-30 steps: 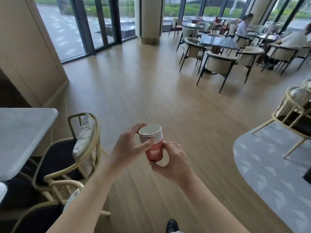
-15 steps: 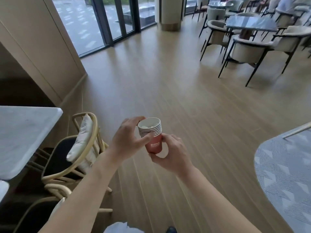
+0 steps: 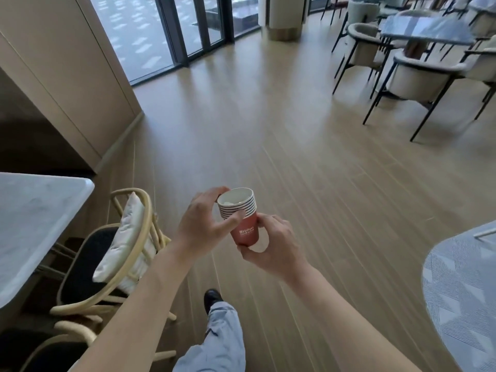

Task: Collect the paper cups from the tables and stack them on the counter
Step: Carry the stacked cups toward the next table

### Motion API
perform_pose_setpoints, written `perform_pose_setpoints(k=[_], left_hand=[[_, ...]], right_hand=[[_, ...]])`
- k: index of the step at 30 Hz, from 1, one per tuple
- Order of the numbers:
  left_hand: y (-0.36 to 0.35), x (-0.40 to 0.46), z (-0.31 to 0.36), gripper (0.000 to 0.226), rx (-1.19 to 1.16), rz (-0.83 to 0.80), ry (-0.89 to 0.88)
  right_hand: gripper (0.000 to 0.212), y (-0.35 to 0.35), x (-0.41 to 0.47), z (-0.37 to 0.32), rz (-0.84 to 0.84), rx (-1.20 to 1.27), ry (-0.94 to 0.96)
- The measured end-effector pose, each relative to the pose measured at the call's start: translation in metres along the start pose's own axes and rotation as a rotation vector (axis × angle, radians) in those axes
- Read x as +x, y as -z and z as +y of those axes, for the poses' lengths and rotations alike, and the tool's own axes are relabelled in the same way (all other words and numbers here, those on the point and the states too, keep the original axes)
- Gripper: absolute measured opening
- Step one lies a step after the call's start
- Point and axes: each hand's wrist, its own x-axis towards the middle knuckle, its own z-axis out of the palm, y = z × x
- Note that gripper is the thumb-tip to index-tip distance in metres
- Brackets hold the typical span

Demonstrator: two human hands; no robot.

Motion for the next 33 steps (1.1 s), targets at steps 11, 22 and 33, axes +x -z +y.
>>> perform_pose_setpoints(k=[11,22,33], left_hand=[[0.031,0.165,-0.085,0.064,-0.069,0.052,-0.055],[0.117,0.271,-0.176,0.051,-0.127,0.185,-0.029],[0.158,0.321,-0.235,0.052,-0.124,0.303,0.074]], right_hand=[[0.06,-0.04,0.172,0.005,-0.016,-0.075,-0.033],[0.057,-0.117,0.327,-0.037,-0.096,-0.111,0.053],[0.056,-0.185,0.423,-0.036,-0.213,-0.052,0.134]])
